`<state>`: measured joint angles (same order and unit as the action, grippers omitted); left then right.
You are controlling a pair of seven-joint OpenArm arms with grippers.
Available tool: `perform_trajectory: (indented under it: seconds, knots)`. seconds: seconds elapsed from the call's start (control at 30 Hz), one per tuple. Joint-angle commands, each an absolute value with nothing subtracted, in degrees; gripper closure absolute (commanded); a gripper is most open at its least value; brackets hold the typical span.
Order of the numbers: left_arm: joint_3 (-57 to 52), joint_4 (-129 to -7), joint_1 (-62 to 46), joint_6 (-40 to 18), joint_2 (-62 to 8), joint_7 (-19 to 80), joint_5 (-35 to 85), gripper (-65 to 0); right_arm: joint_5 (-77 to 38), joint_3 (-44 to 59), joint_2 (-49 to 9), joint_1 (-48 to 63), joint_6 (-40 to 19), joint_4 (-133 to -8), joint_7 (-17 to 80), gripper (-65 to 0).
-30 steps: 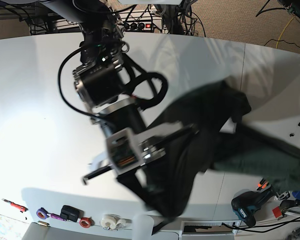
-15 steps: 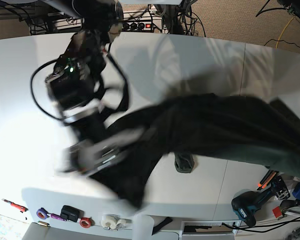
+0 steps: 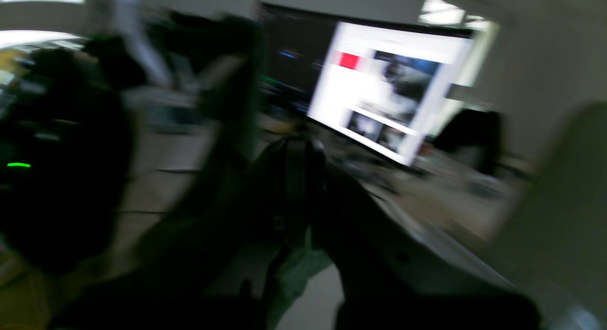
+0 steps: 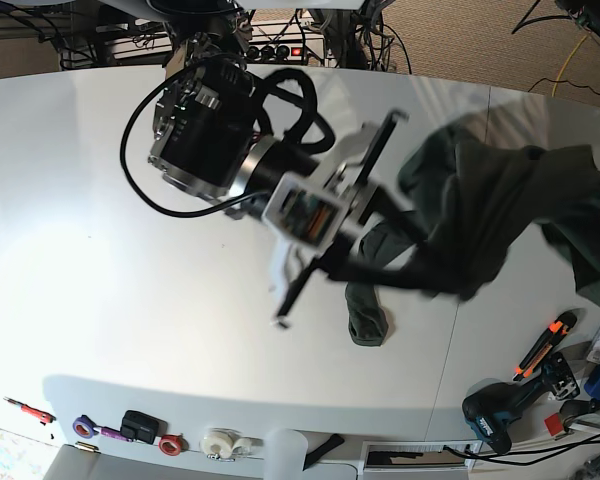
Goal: Layout the t-shirt on the table in an organized manner, then fold the t-shirt properly
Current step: 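Hold the shirt stretched between both grippers and lower it over the table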
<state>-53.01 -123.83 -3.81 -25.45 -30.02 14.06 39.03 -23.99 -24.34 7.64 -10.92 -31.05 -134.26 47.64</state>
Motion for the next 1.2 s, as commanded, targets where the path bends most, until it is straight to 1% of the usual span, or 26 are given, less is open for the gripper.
perform_trajectory:
  seconds: [0.0, 0.2, 0.27, 0.33, 0.4, 0.5, 0.57, 0.7, 0.87, 0.93, 1.0, 1.07, 1.17]
  knots:
    - [-53.4, -124.5, -3.2, -25.1, -31.3, 12.4, 39.8, 0.0, -22.3, -22.8, 8.1, -11.9, -28.7, -135.0, 44.5, 0.0]
    - [-53.4, -124.5, -3.2, -25.1, -31.3, 12.4, 39.8, 0.0, -5.5, -10.9, 8.1, -13.5, -14.8, -135.0, 42.5, 0.0]
    - [-53.4, -124.5, -3.2, -25.1, -31.3, 12.4, 40.1, 0.0, -2.9, -6.3, 8.1, -13.1, -13.4, -135.0, 44.2, 0.0]
    - [-53.4, -124.5, -3.2, -25.1, -31.3, 12.4, 41.5, 0.0, -4.0, -2.5, 7.6, -11.5, -13.6, -135.0, 45.8, 0.0]
    - [-53.4, -124.5, -3.2, -25.1, -31.3, 12.4, 43.2, 0.0, -9.6, -0.1, 6.5, -8.9, -15.8, -135.0, 47.4, 0.0]
    - [-53.4, -124.5, -3.2, -25.5, -31.3, 12.4, 43.7, 0.0, -22.9, 1.2, 4.0, -3.9, -24.0, -135.0, 50.6, 0.0]
    - [-53.4, -124.5, -3.2, -25.5, -31.3, 12.5, 43.7, 0.0, -30.5, 1.2, 2.5, -0.4, -27.4, -135.0, 51.8, 0.0]
    - [-53.4, -124.5, -3.2, -25.5, -31.3, 12.6, 43.7, 0.0, -39.1, 1.2, 0.9, 5.4, -30.0, -135.0, 54.6, 0.0]
    - [-53.4, -124.5, -3.2, -25.7, -31.3, 14.1, 44.4, 0.0, -44.6, 1.3, -1.2, 11.3, -32.8, -135.0, 57.2, 0.0]
    - [-53.4, -124.5, -3.4, -27.3, -31.3, 16.4, 47.9, 0.0, -44.7, 1.7, -2.7, 12.6, -33.9, -135.0, 57.3, 0.0]
    - [-53.3, -124.5, -4.9, -30.3, -31.3, 16.7, 51.5, 0.0, -45.9, 3.7, -3.9, 13.3, -35.1, -135.0, 57.2, 0.0]
    - [-53.2, -124.5, -7.0, -33.2, -31.2, 16.7, 54.3, 0.0, -48.6, 7.7, -4.1, 13.6, -36.2, -135.0, 57.3, 0.0]
    - [-53.0, -124.5, -10.0, -37.8, -31.1, 16.7, 58.2, 0.0, -53.8, 16.4, -4.1, 13.6, -39.0, -135.0, 57.3, 0.0]
